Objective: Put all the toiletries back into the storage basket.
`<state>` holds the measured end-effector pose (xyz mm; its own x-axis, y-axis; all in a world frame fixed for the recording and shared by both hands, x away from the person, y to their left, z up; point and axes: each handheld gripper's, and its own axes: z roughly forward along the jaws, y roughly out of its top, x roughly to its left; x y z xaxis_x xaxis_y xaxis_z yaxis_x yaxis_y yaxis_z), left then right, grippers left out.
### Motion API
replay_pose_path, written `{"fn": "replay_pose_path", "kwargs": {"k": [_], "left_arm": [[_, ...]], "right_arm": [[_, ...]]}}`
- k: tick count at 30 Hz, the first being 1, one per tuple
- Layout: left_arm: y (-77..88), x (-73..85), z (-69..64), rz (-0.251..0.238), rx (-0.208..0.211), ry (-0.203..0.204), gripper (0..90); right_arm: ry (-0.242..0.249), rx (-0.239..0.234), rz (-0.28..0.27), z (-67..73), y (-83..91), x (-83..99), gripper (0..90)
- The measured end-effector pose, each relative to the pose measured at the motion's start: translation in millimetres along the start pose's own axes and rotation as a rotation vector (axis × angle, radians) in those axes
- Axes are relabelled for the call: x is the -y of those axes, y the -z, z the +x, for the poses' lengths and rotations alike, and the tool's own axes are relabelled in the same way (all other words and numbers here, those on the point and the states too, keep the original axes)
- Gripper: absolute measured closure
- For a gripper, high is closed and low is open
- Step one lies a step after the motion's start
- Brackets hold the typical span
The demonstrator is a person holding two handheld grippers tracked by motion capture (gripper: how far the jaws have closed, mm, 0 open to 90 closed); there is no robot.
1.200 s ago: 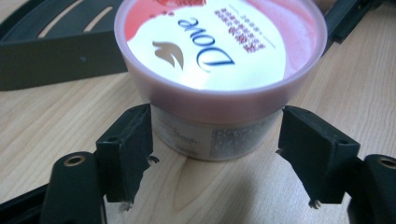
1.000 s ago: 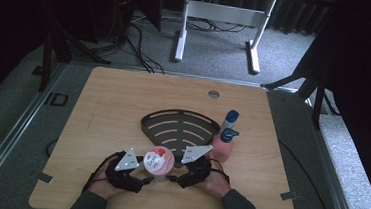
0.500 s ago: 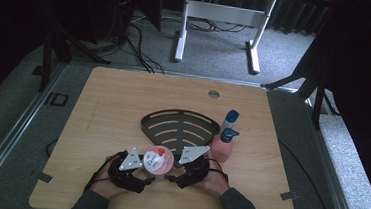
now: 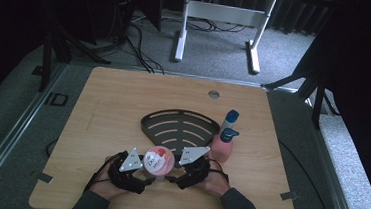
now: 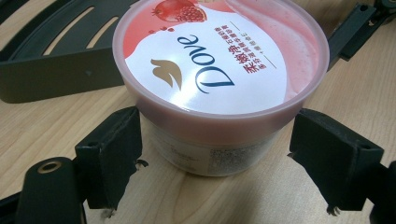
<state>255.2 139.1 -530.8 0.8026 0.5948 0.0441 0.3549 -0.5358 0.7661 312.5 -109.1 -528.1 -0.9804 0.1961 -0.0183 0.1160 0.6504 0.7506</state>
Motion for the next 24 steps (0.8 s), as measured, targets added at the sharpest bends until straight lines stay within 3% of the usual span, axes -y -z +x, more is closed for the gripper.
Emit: {"fn": "replay_pose_path", "kwargs": {"k": [24], "left_arm": [[11.0, -10.5, 3.6, -0.011, -0.004, 0.008, 18.0]], "right_arm": [[0.008, -0.005, -0.007, -3.3, 8.9, -13.7, 26.0]]}}
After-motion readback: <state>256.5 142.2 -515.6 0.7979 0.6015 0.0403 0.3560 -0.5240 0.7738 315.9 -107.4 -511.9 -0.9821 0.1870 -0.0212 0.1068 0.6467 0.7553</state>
